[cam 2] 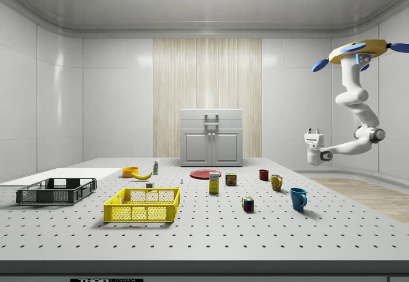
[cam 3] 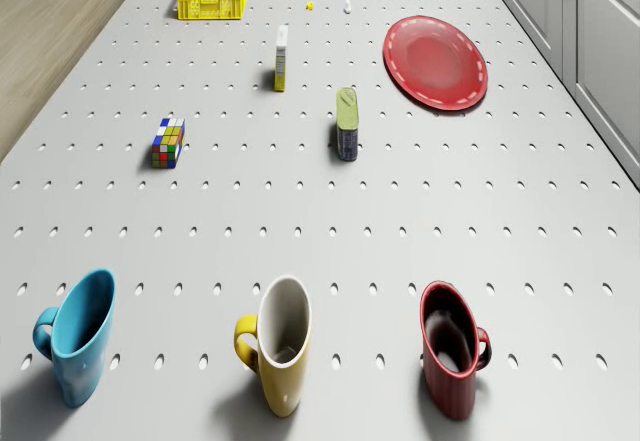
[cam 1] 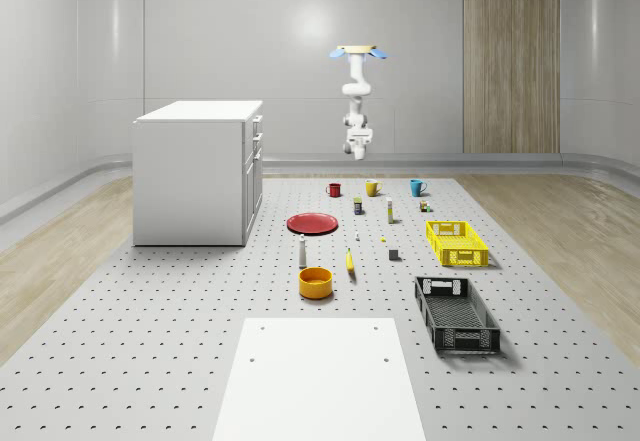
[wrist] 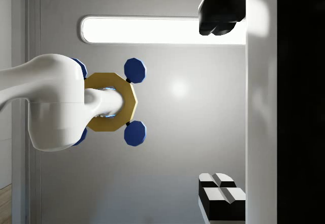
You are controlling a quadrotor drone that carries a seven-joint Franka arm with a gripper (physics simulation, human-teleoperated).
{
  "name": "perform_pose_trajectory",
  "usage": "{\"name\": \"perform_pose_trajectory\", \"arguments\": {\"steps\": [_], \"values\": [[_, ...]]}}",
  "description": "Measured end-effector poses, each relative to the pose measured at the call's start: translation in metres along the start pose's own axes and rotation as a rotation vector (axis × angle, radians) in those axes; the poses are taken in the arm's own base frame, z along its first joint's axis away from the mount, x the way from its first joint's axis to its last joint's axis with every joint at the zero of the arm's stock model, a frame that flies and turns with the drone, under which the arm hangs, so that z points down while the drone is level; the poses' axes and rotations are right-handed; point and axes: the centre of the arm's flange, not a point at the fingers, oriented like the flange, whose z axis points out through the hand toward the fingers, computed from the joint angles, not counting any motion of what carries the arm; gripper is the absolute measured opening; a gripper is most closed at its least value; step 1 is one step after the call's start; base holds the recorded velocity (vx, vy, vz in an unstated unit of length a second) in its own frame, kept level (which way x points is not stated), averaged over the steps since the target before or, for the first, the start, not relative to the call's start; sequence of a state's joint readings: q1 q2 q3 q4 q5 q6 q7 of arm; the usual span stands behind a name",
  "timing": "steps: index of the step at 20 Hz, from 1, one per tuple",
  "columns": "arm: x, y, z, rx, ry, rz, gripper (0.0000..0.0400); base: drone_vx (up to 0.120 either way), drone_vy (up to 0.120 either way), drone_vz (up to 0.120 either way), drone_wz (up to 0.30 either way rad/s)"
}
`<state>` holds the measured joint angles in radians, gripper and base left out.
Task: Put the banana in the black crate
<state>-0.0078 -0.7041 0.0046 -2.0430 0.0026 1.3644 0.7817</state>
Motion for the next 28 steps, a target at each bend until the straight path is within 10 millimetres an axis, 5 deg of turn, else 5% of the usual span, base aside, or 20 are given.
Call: {"name": "perform_pose_trajectory", "arguments": {"steps": [21, 28], "values": [[-0.0025, -0.0003, -0.0003, -0.003, 0.025, 0.0, 0.04, 0.12, -0.12, 0.0, 0.0], [-0.0061, -0.0031, -0.0001, -0.031, 0.061, 0.0, 0.04, 0.12, -0.011, 0.0, 0.0]]}}
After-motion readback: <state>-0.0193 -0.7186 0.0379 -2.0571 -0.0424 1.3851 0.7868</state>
